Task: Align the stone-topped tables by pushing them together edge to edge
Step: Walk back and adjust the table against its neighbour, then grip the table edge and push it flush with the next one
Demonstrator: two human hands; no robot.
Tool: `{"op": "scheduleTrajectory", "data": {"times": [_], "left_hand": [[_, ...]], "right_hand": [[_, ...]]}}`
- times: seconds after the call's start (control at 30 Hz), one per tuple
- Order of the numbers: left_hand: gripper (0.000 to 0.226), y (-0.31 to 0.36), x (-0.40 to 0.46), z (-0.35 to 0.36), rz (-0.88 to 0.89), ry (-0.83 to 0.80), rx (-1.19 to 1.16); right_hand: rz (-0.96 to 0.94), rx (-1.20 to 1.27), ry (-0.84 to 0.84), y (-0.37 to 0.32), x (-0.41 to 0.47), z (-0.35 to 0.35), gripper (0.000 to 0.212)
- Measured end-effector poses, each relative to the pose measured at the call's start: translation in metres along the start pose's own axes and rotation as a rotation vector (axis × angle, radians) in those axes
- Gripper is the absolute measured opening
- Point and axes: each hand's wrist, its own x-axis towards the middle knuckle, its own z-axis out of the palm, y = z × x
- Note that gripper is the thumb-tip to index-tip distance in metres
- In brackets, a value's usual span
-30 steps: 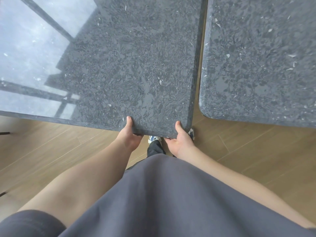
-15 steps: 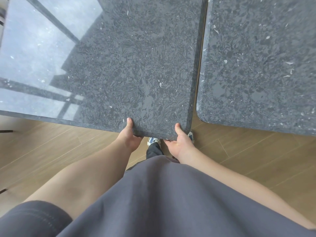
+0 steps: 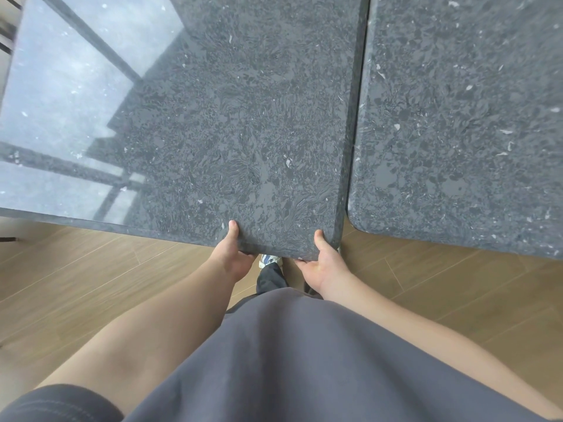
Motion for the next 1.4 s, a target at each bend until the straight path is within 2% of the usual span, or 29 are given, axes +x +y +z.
{"op": "scheduleTrajectory", "data": {"times": [0.13, 0.27, 0.43, 0.5, 0.6, 0.7, 0.8, 0.9, 1.13, 1.4], "left_hand": [[0.043, 0.008, -0.005, -0.003, -0.069, -0.041, -0.010], [0.044, 0.018, -0.014, -0.008, -0.130, -0.069, 0.048], [0.063, 0.034, -0.027, -0.016, -0.147, -0.052, 0.219], [0.067, 0.043, -0.037, -0.020, -0.173, -0.102, 0.282], [0.057, 0.060, -0.053, -0.029, -0.162, -0.193, 0.428], [0.033, 0.077, -0.067, -0.032, -0.053, -0.266, 0.612], [0.027, 0.091, -0.086, -0.021, 0.067, -0.315, 0.630], [0.019, 0.099, -0.110, -0.005, 0.214, -0.390, 0.627], [0.014, 0.098, -0.186, -0.006, 0.577, -0.651, 0.661], [0.015, 0.059, -0.261, -0.087, 0.794, -0.737, 0.623]], "right_hand": [[-0.019, -0.001, 0.026, 0.002, -0.005, 0.003, 0.040], [-0.089, -0.006, 0.072, 0.005, -0.012, 0.009, 0.039], [-0.179, -0.031, 0.148, 0.014, -0.033, 0.015, 0.035], [-0.200, -0.052, 0.166, 0.019, -0.044, 0.017, 0.038], [-0.237, -0.099, 0.196, 0.023, -0.064, 0.020, 0.036], [-0.282, -0.169, 0.219, 0.025, -0.086, 0.023, 0.035], [-0.397, -0.214, 0.190, 0.025, -0.111, 0.029, 0.022], [-0.513, -0.224, 0.082, 0.022, -0.143, 0.037, 0.029], [-0.760, -0.258, -0.080, 0.035, -0.224, 0.031, 0.024], [-0.908, -0.299, -0.246, 0.086, -0.294, -0.021, 0.027]]}}
